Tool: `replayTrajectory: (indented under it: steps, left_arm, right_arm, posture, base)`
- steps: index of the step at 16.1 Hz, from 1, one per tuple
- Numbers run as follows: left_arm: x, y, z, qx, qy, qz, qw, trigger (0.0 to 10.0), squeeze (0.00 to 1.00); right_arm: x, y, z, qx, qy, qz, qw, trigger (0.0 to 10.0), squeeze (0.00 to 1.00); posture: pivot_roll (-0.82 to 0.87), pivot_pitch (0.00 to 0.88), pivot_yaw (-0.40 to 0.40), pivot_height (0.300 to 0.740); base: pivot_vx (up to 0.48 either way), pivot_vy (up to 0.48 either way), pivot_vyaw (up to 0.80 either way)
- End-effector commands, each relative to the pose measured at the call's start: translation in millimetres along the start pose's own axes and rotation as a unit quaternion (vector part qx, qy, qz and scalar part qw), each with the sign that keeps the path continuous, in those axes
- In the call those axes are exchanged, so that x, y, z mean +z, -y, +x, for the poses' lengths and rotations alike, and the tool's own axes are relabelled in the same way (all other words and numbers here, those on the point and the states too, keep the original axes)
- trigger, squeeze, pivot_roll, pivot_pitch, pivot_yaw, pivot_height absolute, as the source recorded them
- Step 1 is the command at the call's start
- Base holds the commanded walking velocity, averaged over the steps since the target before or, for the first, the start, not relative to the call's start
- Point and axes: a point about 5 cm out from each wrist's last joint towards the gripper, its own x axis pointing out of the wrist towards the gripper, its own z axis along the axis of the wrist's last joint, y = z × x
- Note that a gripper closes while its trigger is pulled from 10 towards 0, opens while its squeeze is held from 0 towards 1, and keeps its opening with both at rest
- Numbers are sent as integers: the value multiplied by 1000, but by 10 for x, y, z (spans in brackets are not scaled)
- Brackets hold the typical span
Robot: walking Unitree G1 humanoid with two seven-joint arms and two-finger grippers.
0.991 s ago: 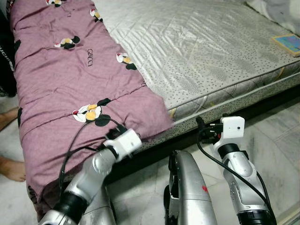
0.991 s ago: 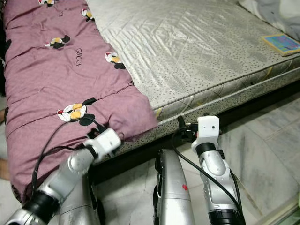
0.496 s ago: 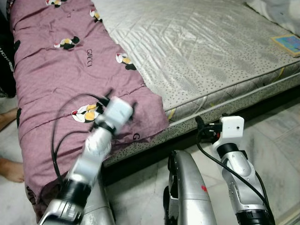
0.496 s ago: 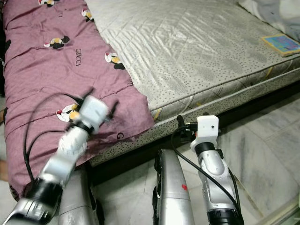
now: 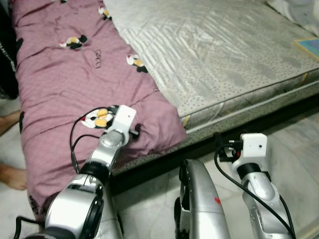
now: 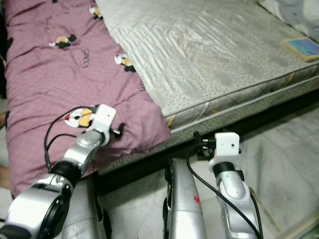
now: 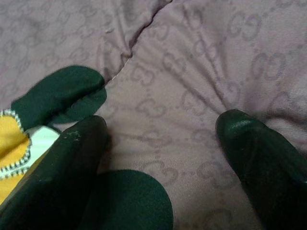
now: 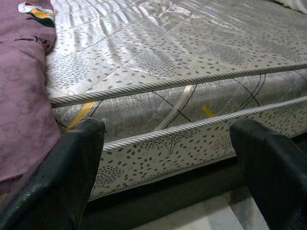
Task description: Clean up the room
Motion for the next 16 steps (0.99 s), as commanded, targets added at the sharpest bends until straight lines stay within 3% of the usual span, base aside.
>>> replayTrajectory:
  steps: [1,2,4,6,7,9,12,14,16]
  left_arm:
    - [-250,351,-5,-83,-60,20,995,10000,0]
    - [-329,458,-16,-105,-68,53,991,10000,0]
    - [-315,371,-19,-63,-34,76,994,10000,0]
    - [-222,149,-44,19,26,40,999,10000,0]
    - [-156,-12,-102,71,78,4,994,10000,0]
    - [-144,-325,-416,173,171,-137,960,10000,0]
    - [-281,-433,-963,242,214,-182,929,10000,0]
    - [-548,-441,-1328,282,187,-169,926,10000,0]
    - [-674,-437,-1502,306,161,-168,923,10000,0]
  right_arm:
    - [64,8,-9,-2,8,2,1000,10000,0]
    - [92,-17,11,0,11,2,1000,10000,0]
    - [139,-44,70,5,20,4,1000,10000,0]
    - [162,-70,112,12,26,6,1000,10000,0]
    - [184,-83,148,14,30,8,999,10000,0]
    - [250,-128,257,19,41,20,999,10000,0]
    - [271,-222,419,36,41,35,998,10000,0]
    - [296,-395,562,66,44,36,996,10000,0]
    - [338,-570,645,87,52,36,994,10000,0]
  posture:
    - [-187,115,6,486]
    - [-187,107,8,486]
    - [-174,103,5,486]
    - [-149,106,5,486]
    - [-136,112,5,486]
    - [-99,119,7,486]
    - [-14,134,-7,486]
    - [45,144,-19,486]
    - [76,146,-28,486]
  base:
    - [0,0,0]
    - [0,0,0]
    - [0,0,0]
    - [0,0,0]
    - [0,0,0]
    - [0,0,0]
    - [0,0,0]
    - [0,0,0]
    - [0,0,800]
